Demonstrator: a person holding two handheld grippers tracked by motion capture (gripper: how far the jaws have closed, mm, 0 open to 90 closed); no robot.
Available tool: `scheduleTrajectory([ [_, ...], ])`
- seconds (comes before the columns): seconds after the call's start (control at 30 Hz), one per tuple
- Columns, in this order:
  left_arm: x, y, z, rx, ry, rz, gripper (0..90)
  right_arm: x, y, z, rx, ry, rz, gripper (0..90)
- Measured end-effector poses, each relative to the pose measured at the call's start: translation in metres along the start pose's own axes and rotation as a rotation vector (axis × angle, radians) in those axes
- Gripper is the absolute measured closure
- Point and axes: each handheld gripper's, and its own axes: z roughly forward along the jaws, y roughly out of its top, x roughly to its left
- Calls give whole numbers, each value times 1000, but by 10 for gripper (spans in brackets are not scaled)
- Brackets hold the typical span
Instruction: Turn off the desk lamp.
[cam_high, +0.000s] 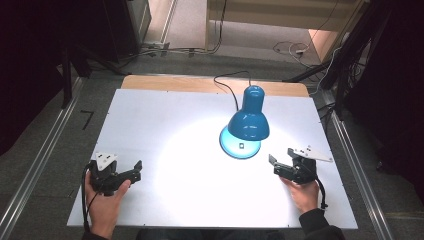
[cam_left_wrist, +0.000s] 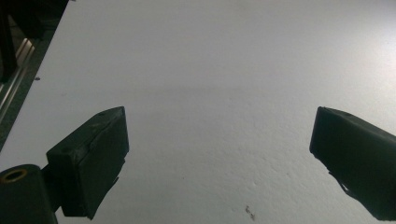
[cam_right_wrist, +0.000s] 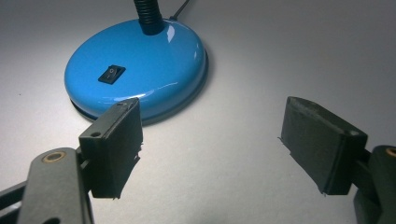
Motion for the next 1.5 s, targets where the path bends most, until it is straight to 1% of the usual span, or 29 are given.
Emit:
scheduleTrajectory([
  [0.27,0,0,0,-2,1,0,53,3,3,4,-1,5,2,202],
  [0.4,0,0,-1,-2,1,1,53,5,4,8,0,7,-6,206],
  [0.5,0,0,-1,-2,-1,1,53,6,6,11,0,9,-1,209],
  [0.8,1,0,-1,-3,-1,-1,53,10,9,16,-1,13,-11,213],
  [1.4,1,0,-1,-6,1,-3,53,16,12,21,-6,17,-9,236],
  [1.5,1,0,-1,-6,2,-3,53,17,12,23,-7,15,-19,240],
])
